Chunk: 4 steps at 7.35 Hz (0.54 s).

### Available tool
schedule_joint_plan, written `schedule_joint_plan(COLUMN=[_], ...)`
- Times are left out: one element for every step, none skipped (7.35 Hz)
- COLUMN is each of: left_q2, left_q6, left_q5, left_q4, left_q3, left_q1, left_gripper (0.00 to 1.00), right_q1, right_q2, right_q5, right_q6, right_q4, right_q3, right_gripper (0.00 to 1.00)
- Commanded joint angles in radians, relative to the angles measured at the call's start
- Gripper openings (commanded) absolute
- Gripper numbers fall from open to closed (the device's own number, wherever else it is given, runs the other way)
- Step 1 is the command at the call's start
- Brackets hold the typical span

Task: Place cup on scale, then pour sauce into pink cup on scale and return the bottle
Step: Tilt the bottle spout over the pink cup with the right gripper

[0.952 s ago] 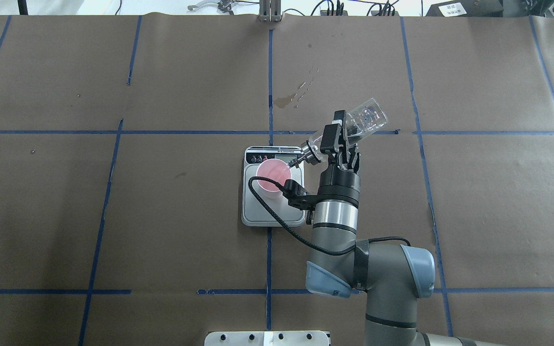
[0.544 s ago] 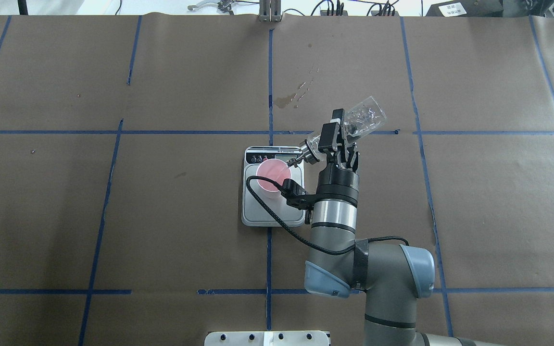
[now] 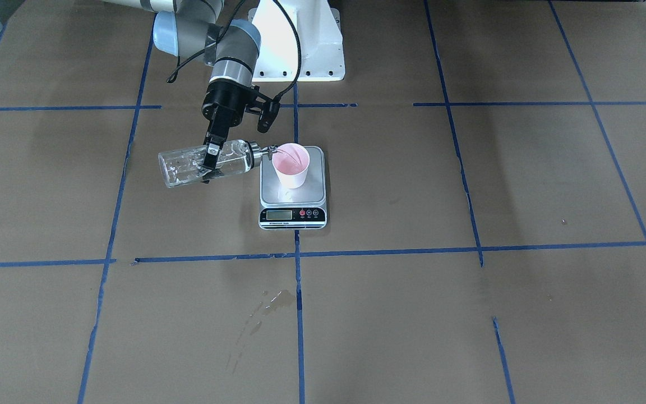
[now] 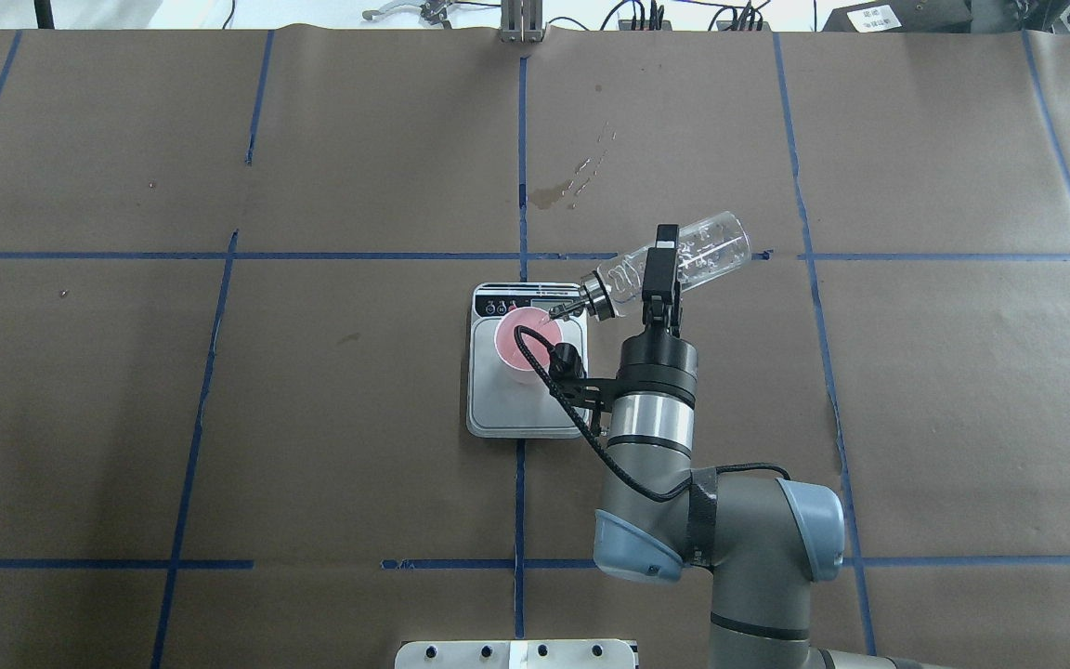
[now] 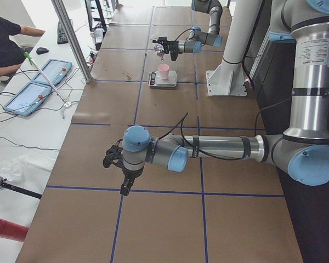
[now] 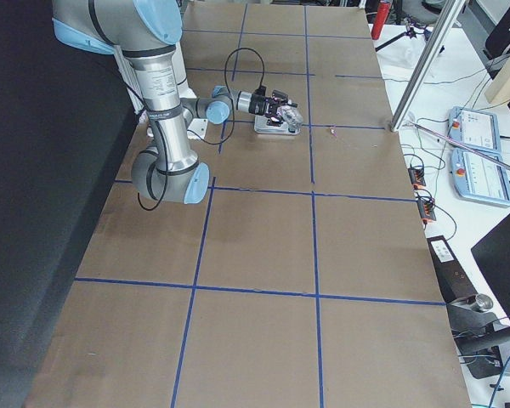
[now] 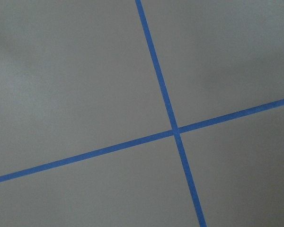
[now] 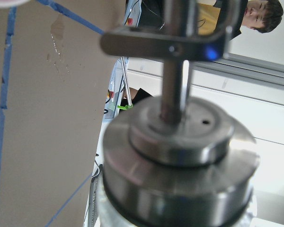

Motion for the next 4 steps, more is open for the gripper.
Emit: schedule_joint_plan(left_q2=[-0.001, -0.001, -0.001, 0.001], left_q6=[0.000, 0.000, 0.000, 0.000], left_q5=[-0.001, -0.001, -0.002, -0.002], left_q4=[0.002, 0.000, 0.002, 0.002], left_q3=[-0.002, -0.001, -0.002, -0.002], left_q1=[0.000, 0.000, 0.000, 0.000], left_gripper=[1.00, 1.00, 1.00, 1.00], right_q1=[-0.001, -0.003, -0.003, -0.003], right_q2=[-0.004, -0.006, -0.019, -0.023], right_q5=[0.048, 0.082, 0.111, 0.141], right_q6=[0.154, 0.186, 0.196, 0.232], right_q4=[0.000, 0.000, 0.000, 0.000], right_q3=[0.006, 0.041, 0.092, 0.124], right_gripper=[0.00, 0.00, 0.00, 0.00])
